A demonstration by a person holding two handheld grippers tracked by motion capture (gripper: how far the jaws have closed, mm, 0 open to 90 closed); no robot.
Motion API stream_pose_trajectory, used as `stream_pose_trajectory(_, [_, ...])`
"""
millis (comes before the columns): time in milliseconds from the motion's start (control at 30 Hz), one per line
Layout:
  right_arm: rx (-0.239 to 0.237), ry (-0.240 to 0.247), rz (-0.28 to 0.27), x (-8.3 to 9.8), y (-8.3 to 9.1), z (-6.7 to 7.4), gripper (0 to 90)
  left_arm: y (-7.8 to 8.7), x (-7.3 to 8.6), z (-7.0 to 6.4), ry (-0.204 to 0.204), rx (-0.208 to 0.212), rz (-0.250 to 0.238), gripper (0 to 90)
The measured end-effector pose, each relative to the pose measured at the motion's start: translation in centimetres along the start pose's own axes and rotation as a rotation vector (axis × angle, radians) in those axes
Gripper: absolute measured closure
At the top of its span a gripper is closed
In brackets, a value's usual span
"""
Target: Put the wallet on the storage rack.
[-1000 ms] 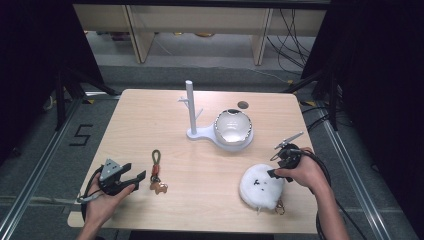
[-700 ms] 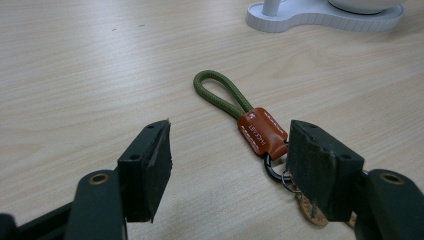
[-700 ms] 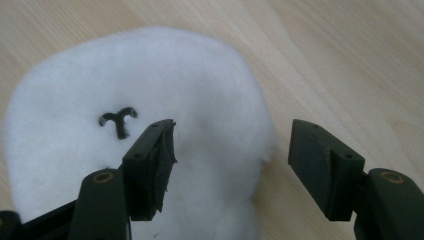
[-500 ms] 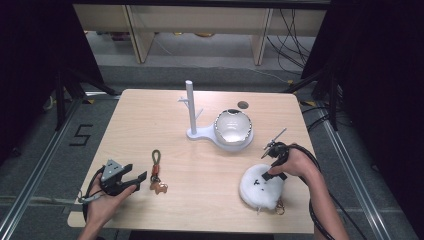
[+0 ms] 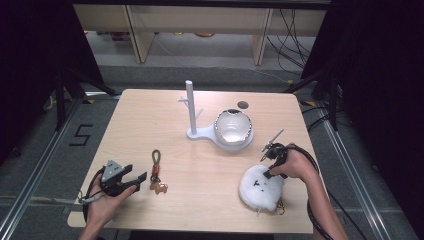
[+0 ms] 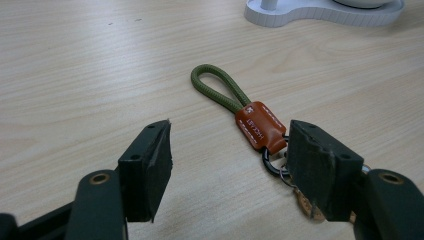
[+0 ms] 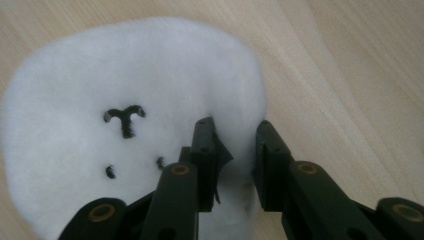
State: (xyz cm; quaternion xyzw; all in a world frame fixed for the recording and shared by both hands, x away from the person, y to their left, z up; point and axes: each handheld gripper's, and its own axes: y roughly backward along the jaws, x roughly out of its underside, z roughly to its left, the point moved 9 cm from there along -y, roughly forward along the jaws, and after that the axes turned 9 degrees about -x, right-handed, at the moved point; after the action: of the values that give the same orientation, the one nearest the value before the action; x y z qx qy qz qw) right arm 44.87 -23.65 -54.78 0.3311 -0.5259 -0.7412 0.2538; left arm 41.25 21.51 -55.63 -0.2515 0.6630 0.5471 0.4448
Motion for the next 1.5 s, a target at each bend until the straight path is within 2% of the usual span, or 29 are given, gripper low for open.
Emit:
stream_pose_trajectory(33, [0.002, 0.006, -0.012, 0.1, 0.1, 0.1, 77.3, 0.0, 0.0, 0.1, -0.002, -0.004, 0.001, 33.9])
stream_pose_trajectory(67, [-0.018, -0.008, -0.061, 0.0, 0.5, 0.9, 77.9, 0.1, 0.0, 0.0, 0.001, -0.005, 0.001, 34.0])
stream_pose_trajectory(100, [-0.018, -0.008, -0.061, 0.0, 0.5, 0.9, 77.9, 0.0, 0.0, 0.1, -0.002, -0.002, -0.003, 34.0])
stream_pose_trajectory(167, [-0.003, -0.003, -0.102, 0.1, 1.1, 1.1, 78.1, 0.1, 0.0, 0.1, 0.002, -0.005, -0.004, 34.0])
stream_pose_trajectory(200, [-0.004, 0.006, -0.146, 0.3, 1.8, 1.6, 78.2, 0.0, 0.1, 0.1, -0.001, -0.004, -0.002, 34.0])
stream_pose_trajectory(233, [-0.004, 0.006, -0.146, 0.3, 1.8, 1.6, 78.2, 0.0, 0.1, 0.1, -0.001, -0.004, -0.002, 34.1])
stream_pose_trajectory(367, [0.012, 0.003, -0.223, 0.4, 2.9, 2.4, 78.3, 0.0, 0.1, -0.1, 0.000, 0.001, -0.006, 34.2])
stream_pose_trajectory(400, [0.022, -0.026, -0.255, 0.5, 3.6, 3.0, 78.4, 0.0, 0.1, -0.1, 0.000, 0.001, -0.010, 34.3])
stream_pose_trajectory(433, [0.022, -0.026, -0.255, 0.5, 3.6, 3.0, 78.4, 0.0, 0.1, -0.1, -0.006, -0.001, -0.009, 34.3])
stream_pose_trajectory(467, [0.018, -0.002, -0.310, 0.4, 4.3, 3.4, 78.6, 0.0, 0.1, -0.1, -0.007, -0.003, -0.009, 34.4])
stream_pose_trajectory(500, [0.018, -0.002, -0.310, 0.4, 4.3, 3.4, 78.6, 0.0, 0.1, -0.1, -0.007, -0.004, -0.010, 34.4])
stream_pose_trajectory(533, [0.014, -0.048, -0.358, 0.3, 4.9, 4.2, 78.9, 0.0, 0.1, -0.1, -0.006, -0.006, -0.012, 34.4])
stream_pose_trajectory(567, [0.014, -0.048, -0.358, 0.3, 4.9, 4.2, 78.9, 0.0, 0.1, -0.1, -0.006, -0.006, -0.012, 34.5])
stream_pose_trajectory(600, [0.043, 0.017, -0.410, 0.0, 5.1, 3.8, 79.0, 0.0, 0.1, 0.0, -0.005, -0.010, -0.010, 34.5])
stream_pose_trajectory(633, [0.043, -0.013, -0.409, 0.2, 5.6, 4.1, 79.1, -0.1, 0.2, 0.0, -0.006, -0.011, -0.010, 34.6])
stream_pose_trajectory(667, [0.060, -0.017, -0.453, 0.1, 6.1, 4.2, 79.4, -0.1, 0.2, 0.0, -0.013, -0.009, -0.009, 35.0])
stream_pose_trajectory(700, [0.060, -0.017, -0.453, 0.1, 6.1, 4.2, 79.4, -0.1, 0.3, 0.0, -0.015, -0.012, -0.009, 35.0])
stream_pose_trajectory(733, [0.066, -0.013, -0.521, -0.2, 6.8, 4.4, 79.5, -0.1, 0.3, 0.0, -0.016, -0.011, -0.010, 35.2])
stream_pose_trajectory(767, [0.066, -0.013, -0.521, -0.2, 6.8, 4.4, 79.5, -0.1, 0.3, 0.0, -0.017, -0.012, -0.012, 35.2])
stream_pose_trajectory(800, [0.063, -0.038, -0.563, -0.4, 6.9, 4.6, 79.5, -0.1, 0.3, 0.0, -0.016, -0.013, -0.015, 35.2])
stream_pose_trajectory(900, [0.066, -0.033, -0.585, -0.3, 7.7, 4.5, 79.5, -0.1, 0.1, 0.1, -0.018, -0.020, -0.025, 35.2])
stream_pose_trajectory(1067, [0.084, -0.054, -0.636, -0.7, 8.4, 4.4, 79.6, -0.2, 0.1, 0.0, -0.008, -0.023, -0.039, 34.9])
stream_pose_trajectory(1100, [0.084, -0.059, -0.632, -0.7, 8.5, 4.5, 79.6, -0.2, 0.1, 0.0, -0.005, -0.023, -0.042, 34.9])
stream_pose_trajectory(1133, [0.079, -0.078, -0.655, -0.9, 8.7, 4.6, 79.6, -0.2, 0.1, 0.0, -0.004, -0.024, -0.045, 34.8])
stream_pose_trajectory(1233, [0.104, -0.061, -0.694, -1.2, 9.3, 4.3, 79.6, -0.2, 0.0, 0.0, 0.001, -0.029, -0.054, 34.6])
stream_pose_trajectory(1267, [0.085, -0.095, -0.714, -1.3, 9.5, 4.7, 79.5, -0.2, 0.0, 0.0, 0.001, -0.030, -0.056, 34.4])
stream_pose_trajectory(1433, [0.098, -0.083, -0.757, -1.9, 10.3, 4.8, 79.6, -0.2, 0.0, 0.4, 0.005, -0.038, -0.065, 34.0])
stream_pose_trajectory(1467, [0.100, -0.105, -0.780, -2.2, 10.9, 4.9, 79.6, -0.2, 0.0, 0.4, 0.006, -0.040, -0.065, 34.0])
stream_pose_trajectory(1500, [0.100, -0.105, -0.780, -2.2, 10.9, 4.9, 79.6, -0.2, 0.0, 0.4, 0.006, -0.040, -0.065, 33.8])
